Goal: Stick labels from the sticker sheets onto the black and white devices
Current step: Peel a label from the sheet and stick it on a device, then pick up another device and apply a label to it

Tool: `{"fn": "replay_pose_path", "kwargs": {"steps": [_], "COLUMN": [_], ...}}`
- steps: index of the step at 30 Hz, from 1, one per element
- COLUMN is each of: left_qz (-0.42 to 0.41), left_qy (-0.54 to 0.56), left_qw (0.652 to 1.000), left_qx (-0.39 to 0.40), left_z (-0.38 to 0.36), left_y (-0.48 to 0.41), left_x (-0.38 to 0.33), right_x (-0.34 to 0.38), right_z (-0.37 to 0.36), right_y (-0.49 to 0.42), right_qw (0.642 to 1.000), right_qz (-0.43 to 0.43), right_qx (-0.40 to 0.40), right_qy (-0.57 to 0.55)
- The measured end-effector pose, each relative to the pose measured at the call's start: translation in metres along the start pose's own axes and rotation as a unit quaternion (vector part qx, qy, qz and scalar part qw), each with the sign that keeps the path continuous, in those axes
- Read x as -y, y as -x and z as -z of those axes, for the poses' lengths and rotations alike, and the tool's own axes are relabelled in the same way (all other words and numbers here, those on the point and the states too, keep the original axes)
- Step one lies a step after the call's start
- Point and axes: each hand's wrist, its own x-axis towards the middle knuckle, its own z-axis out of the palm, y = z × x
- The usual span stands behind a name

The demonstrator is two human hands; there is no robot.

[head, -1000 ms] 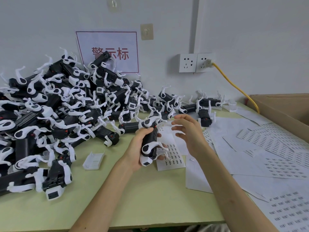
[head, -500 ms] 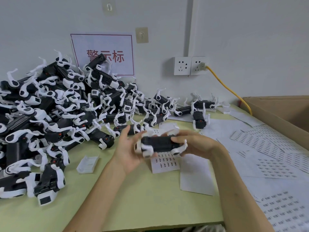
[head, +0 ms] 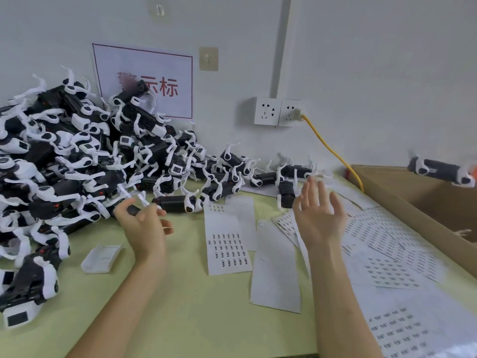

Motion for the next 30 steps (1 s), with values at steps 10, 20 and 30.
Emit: {"fn": "replay_pose_path", "kwargs": {"steps": [10, 20, 30], "left_qz": [0.109, -0.218, -0.285], "left_qy": [-0.063, -0.326, -0.274], "left_qw": [0.991, 0.852, 0.816], "left_qx": [0.051, 0.346, 0.421], "left_z": [-0.001, -0.007, -0.005], "left_y": [0.001, 0.036, 0.042], "left_x": [-0.002, 0.009, 0.008], "right_x": [-0.035, -0.096, -0.098], "right_z": [-0.020, -0.031, -0.035], "right_y": [-0.004, 0.019, 0.026], "right_qw": [0.961, 0.863, 0.868], "right_qz": [-0.034, -0.227, -0.314], "right_qx": [-0.092, 0.047, 0.119], "right_qy": [0.257, 0.448, 0.365]}}
